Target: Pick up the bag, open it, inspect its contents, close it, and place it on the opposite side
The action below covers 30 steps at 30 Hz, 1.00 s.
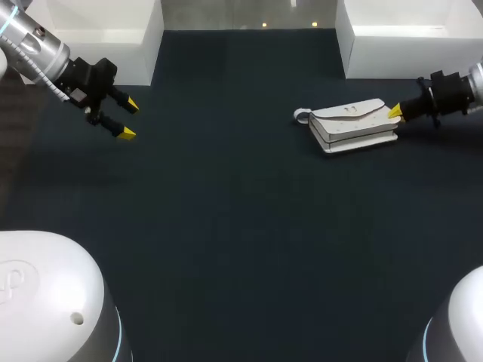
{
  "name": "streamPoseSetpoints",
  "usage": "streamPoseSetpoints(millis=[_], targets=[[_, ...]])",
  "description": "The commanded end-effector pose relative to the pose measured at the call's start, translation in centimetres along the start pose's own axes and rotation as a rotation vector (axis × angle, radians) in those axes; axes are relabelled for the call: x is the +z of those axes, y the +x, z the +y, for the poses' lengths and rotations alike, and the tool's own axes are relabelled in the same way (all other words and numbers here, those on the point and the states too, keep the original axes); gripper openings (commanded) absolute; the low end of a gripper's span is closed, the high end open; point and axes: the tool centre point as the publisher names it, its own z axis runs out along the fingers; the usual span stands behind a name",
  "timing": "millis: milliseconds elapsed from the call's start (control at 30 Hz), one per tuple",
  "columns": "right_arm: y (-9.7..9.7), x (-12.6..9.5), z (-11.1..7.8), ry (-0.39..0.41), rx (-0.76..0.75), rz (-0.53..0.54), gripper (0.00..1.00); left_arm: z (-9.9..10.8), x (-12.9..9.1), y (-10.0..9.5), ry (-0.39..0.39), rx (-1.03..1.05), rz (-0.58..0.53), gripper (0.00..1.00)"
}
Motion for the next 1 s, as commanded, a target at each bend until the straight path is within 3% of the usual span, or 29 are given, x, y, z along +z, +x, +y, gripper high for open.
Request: streamPoseSetpoints(millis=[33, 533, 1000], targets=[[1.2, 1.3, -2.3, -0.242, 0.008, -0.028, 0.00, 0.0, 0.1, 0.0, 0.003, 0.001, -0.002, 1.00], [4.2, 5.9, -7.9, -0.424, 0.036, 0.002, 0.00, 0.0, 0.1, 0.0, 0.003, 0.001, -0.002, 1.00], [6.4, 11.2, -11.0, -0.492, 0.036, 0.030, 0.00, 0.0, 0.1, 0.0, 0.003, 0.001, -0.002, 1.00]])
